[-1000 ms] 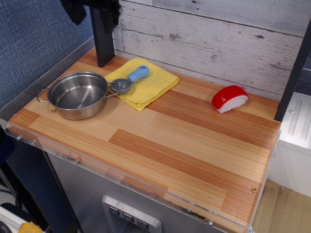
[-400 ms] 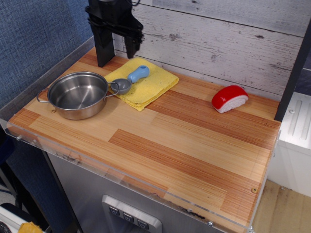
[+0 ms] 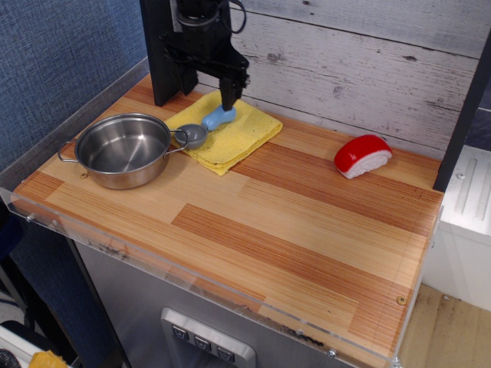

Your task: Place the blue spoon on the front right edge of the table

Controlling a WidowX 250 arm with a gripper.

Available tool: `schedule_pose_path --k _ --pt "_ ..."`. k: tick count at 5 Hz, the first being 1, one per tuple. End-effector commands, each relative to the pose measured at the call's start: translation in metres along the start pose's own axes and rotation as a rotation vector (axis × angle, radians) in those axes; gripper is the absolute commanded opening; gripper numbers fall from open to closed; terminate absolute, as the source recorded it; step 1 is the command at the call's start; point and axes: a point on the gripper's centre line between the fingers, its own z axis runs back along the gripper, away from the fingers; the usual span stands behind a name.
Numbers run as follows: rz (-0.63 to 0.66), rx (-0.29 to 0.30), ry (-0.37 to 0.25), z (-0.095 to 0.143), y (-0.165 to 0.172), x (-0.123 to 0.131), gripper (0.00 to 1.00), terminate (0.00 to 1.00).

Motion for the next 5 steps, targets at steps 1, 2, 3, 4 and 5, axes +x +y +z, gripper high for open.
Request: schedule_pose_path --k 1,2,3,4,5 --pt "-0.016 0.000 -0.003 -0.0012 -0.0100 -0.0021 1.00 0.00" --pt "-0.017 0.006 0.009 -0.0044 -0.0082 -0.0051 1.00 0.00" --pt "-0.019 0.016 0.003 -0.0051 -0.0061 -0.0069 0.00 0.00" --pt "-0.015 0.027 -0.004 -0.0017 -0.0052 -0.0056 0.00 0.00" --pt "-0.006 0.037 -0.008 0.0006 -0.0032 -0.0068 0.00 0.00"
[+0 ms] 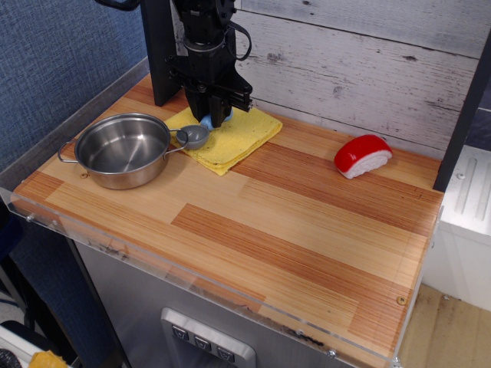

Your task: Place the blue spoon on the front right edge of the table

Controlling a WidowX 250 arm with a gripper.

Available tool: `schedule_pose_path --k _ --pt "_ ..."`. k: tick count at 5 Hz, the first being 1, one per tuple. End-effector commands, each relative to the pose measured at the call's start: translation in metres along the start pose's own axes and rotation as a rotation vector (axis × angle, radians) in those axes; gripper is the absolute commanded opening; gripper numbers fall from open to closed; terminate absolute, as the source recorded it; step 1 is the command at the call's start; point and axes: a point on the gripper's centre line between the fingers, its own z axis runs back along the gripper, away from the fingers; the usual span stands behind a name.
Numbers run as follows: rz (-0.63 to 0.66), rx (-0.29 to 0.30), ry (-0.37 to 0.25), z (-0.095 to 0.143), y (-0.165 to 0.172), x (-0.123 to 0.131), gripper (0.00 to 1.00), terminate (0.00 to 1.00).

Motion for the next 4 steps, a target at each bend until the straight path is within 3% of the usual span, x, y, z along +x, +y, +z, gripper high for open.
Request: schedule_pose_path --k 1,2,4 --pt "0.008 0.020 -0.042 0.017 0.004 0.002 0.00 0.00" --pt "0.013 0.014 -0.061 0.026 0.004 0.005 0.00 0.00" --pt "0.047 -0.032 -0.171 0.081 0.003 0.020 0.00 0.00"
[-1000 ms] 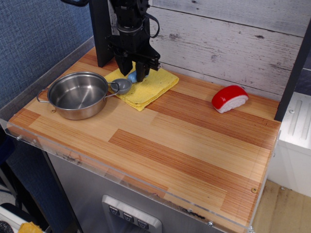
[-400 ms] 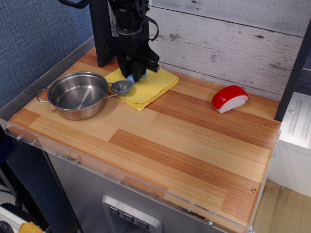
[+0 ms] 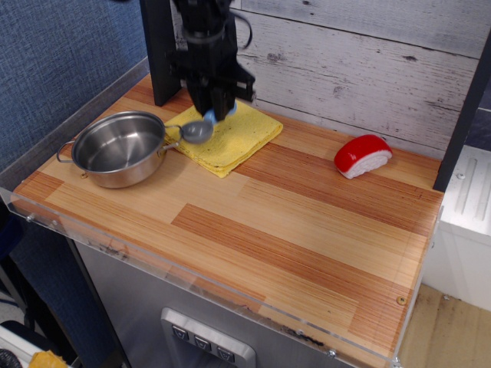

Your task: Place the blue spoon on the front right edge of the table

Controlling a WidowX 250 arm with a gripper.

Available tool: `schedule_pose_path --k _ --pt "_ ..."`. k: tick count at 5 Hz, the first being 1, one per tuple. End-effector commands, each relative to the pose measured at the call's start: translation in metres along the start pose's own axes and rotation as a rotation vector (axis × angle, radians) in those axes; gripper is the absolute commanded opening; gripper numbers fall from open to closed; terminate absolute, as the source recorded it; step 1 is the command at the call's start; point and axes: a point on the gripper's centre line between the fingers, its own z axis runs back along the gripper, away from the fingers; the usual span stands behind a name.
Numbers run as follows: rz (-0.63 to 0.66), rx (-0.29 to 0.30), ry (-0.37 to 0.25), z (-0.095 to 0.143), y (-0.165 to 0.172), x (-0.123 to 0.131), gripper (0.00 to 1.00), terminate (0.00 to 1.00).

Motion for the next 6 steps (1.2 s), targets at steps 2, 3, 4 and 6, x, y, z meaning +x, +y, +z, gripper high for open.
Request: schedule_pose_path --k 2,3,4,6 --pt "-0.011 -0.037 -0.207 0.100 -0.013 0.009 0.00 0.00" --pt "-0.068 -0.068 -0.227 0.118 -0.032 -0.001 0.00 0.00" --pt "-0.142 -0.111 -0.234 0.128 -0.059 -0.013 0.00 0.00" --pt "-0.293 -0.186 -0.213 0.134 -0.113 -0.046 0.00 0.00"
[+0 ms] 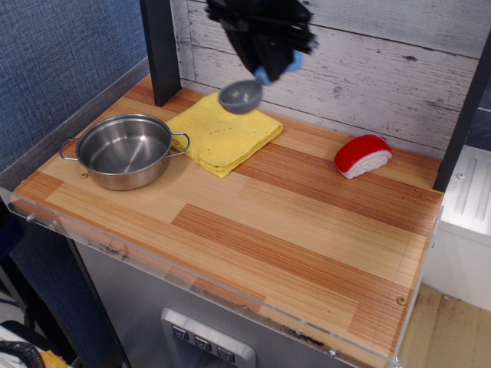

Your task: Place the blue spoon on the front right edge of the table

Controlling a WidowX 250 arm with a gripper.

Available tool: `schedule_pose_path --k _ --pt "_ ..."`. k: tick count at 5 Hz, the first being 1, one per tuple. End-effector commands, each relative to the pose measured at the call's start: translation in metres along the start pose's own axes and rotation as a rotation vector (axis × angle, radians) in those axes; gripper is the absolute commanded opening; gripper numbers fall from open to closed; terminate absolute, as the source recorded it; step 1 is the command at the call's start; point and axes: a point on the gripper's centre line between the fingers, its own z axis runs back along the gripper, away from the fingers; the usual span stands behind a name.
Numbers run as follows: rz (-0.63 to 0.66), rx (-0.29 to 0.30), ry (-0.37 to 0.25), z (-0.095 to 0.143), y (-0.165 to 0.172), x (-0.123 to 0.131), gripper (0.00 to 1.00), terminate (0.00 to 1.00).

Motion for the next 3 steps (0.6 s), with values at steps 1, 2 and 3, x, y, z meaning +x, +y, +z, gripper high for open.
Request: schedule_pose_path --k 1,2,3 --pt "-0.130 -0.039 -0.010 0.006 -0.051 -0.017 0.00 0.00" --pt "-0.158 -0.051 0.022 -0.008 -0.066 -0.031 0.00 0.00" --pt "-0.191 -0.073 0.070 -0.029 -0.084 -0.051 0.00 0.00"
